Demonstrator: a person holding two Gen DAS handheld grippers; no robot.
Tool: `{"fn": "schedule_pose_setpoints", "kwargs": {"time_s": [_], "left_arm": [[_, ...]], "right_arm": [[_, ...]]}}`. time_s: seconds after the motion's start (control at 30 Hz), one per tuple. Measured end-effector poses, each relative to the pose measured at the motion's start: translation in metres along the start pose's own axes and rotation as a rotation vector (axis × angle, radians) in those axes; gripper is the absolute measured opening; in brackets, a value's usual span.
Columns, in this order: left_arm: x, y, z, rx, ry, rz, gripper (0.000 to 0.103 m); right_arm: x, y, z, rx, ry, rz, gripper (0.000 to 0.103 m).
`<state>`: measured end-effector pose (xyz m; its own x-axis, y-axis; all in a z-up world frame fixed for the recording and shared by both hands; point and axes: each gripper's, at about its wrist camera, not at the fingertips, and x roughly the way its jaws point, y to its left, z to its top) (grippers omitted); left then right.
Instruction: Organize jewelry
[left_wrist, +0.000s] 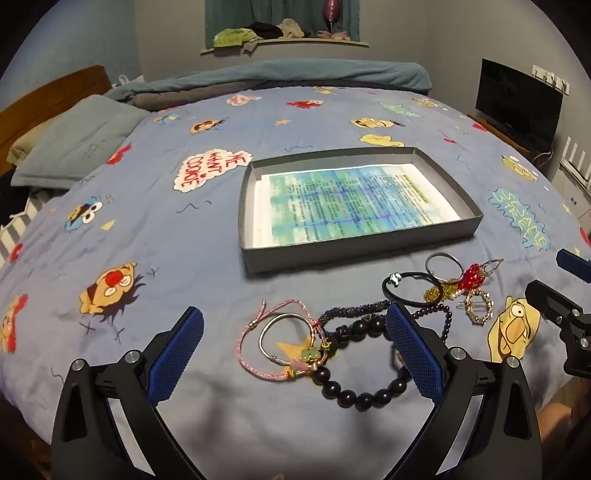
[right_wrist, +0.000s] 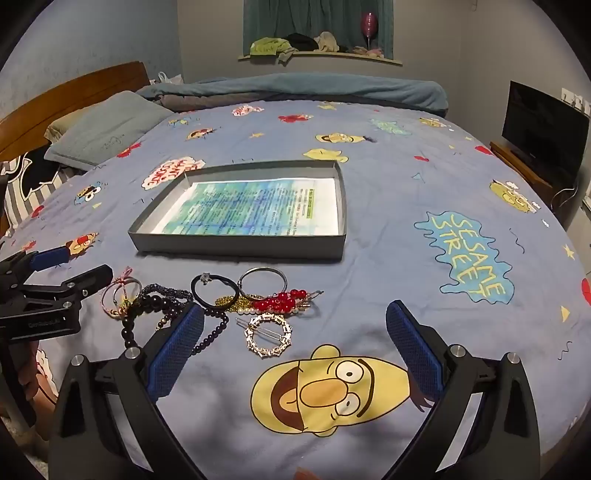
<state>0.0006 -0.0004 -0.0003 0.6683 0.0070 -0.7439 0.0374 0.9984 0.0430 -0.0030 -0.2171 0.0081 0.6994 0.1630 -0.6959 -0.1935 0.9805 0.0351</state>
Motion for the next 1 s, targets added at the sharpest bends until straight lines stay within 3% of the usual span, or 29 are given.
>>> {"fn": "schedule_pose_setpoints", "kwargs": {"time_s": [1.0], "left_arm": [[0.007,0.003,-0.001,0.000,-0.001,0.000,0.098]], "right_arm": [[0.007,0.002,0.002,0.005,0.011,-0.001,0.097]]}}
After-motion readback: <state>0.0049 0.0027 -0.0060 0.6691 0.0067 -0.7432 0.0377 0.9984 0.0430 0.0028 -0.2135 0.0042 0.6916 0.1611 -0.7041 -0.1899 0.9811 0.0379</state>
